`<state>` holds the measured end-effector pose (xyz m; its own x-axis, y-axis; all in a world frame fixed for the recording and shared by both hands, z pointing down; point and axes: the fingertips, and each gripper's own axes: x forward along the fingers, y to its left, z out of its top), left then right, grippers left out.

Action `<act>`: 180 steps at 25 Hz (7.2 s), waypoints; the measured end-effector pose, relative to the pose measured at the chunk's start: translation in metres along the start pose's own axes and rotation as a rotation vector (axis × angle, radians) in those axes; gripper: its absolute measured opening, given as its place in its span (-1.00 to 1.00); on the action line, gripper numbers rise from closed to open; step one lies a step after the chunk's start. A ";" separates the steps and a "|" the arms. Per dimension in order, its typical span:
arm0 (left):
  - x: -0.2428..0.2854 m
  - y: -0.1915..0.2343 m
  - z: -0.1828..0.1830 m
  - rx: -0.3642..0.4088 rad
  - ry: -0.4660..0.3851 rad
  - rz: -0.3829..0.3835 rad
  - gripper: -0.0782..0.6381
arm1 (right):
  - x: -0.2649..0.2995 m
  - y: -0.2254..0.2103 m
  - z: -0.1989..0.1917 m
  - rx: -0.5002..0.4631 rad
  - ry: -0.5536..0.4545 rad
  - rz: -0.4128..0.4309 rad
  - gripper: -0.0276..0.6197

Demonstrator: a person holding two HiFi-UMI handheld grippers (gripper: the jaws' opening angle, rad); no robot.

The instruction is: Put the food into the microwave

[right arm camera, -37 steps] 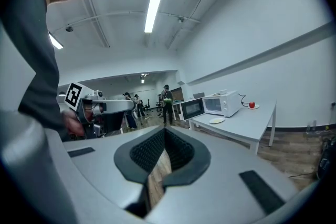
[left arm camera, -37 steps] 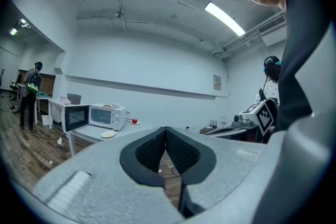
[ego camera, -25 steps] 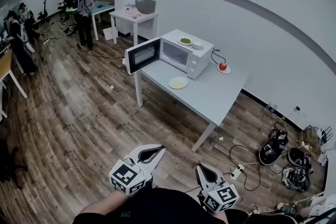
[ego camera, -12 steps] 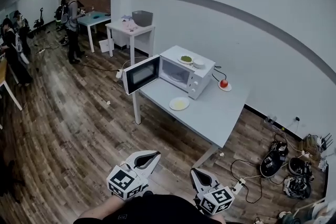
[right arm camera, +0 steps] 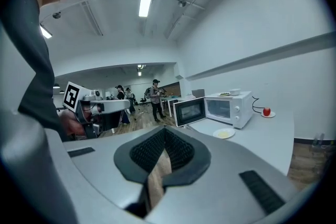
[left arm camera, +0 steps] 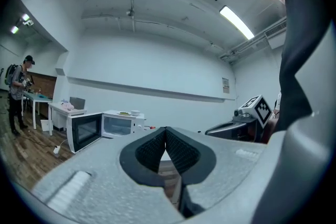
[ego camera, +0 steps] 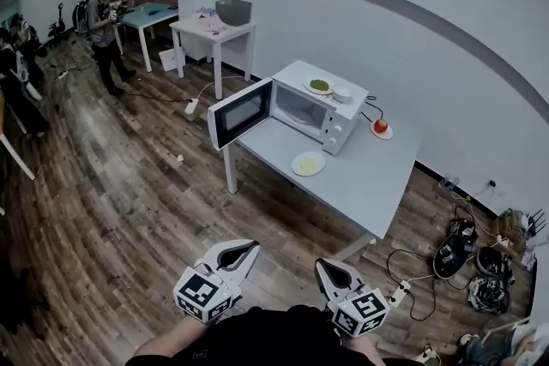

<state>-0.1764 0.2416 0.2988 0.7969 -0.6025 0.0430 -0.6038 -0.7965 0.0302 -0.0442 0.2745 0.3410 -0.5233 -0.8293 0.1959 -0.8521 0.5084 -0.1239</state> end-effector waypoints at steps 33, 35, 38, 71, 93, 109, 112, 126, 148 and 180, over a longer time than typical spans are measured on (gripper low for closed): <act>0.252 0.126 -0.014 0.001 0.185 -0.050 -0.76 | 0.177 -0.228 0.014 0.060 0.114 0.070 -0.87; 0.266 0.131 -0.015 -0.007 0.206 -0.046 -0.76 | 0.188 -0.236 0.013 0.075 0.118 0.093 -0.87; 0.283 0.139 -0.017 -0.006 0.234 -0.041 -0.76 | 0.199 -0.249 0.014 0.097 0.115 0.113 -0.87; 0.418 0.249 -0.146 0.340 0.470 -0.304 -0.76 | 0.341 -0.368 -0.054 0.057 0.379 -0.010 -0.87; 0.438 0.226 -0.283 0.711 0.735 -0.482 -0.40 | 0.357 -0.417 -0.128 -0.426 0.518 -0.028 -0.86; 0.452 0.258 -0.285 0.625 0.802 -0.472 -0.40 | 0.355 -0.383 -0.180 -0.946 0.624 0.096 -0.64; 0.468 0.276 -0.285 0.570 0.846 -0.447 -0.40 | 0.358 -0.379 -0.185 -1.043 0.629 0.099 -0.58; 0.511 0.280 -0.299 0.318 1.005 -0.560 -0.40 | 0.382 -0.364 -0.183 -1.328 0.576 0.000 -0.54; 0.528 0.275 -0.319 0.318 1.216 -0.695 -0.40 | 0.393 -0.352 -0.189 -1.401 0.564 -0.001 -0.79; 0.457 0.295 -0.219 0.626 0.762 -0.152 -0.40 | 0.392 -0.361 -0.142 -1.548 0.416 -0.179 -0.84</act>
<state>0.0059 -0.2581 0.5464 0.5100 -0.4735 0.7181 -0.2039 -0.8776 -0.4339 0.0584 -0.2012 0.6002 -0.1662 -0.9148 0.3681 0.0507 0.3649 0.9297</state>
